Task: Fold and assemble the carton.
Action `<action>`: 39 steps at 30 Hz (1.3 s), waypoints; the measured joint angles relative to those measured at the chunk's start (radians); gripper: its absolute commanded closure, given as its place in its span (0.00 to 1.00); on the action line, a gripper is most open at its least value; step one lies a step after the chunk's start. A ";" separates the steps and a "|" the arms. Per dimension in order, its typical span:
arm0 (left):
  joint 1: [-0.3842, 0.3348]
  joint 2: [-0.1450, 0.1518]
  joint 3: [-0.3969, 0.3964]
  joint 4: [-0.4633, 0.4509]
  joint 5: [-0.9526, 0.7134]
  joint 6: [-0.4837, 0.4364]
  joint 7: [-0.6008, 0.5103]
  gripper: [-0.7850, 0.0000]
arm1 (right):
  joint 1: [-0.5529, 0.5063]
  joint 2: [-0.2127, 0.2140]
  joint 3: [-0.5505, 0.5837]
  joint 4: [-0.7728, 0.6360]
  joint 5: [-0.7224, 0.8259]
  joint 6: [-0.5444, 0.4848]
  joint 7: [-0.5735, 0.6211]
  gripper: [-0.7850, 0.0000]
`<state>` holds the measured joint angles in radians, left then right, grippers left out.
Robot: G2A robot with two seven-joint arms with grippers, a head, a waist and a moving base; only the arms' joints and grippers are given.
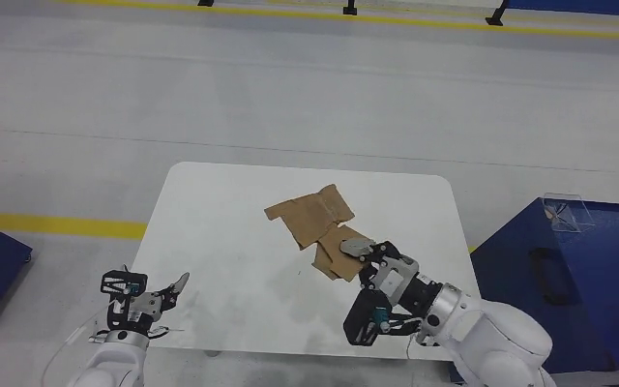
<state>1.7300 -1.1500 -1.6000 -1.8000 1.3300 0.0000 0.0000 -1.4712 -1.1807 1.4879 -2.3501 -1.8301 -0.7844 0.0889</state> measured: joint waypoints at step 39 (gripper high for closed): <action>0.000 0.000 0.000 0.000 0.000 0.000 0.000 0.00 | 0.326 0.080 -0.206 0.748 2.440 0.204 1.100 1.00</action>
<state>1.7300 -1.1500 -1.6000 -1.8000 1.3300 0.0000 0.0000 -1.1448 -1.1004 1.2820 -1.6019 0.6099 -0.5804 1.1886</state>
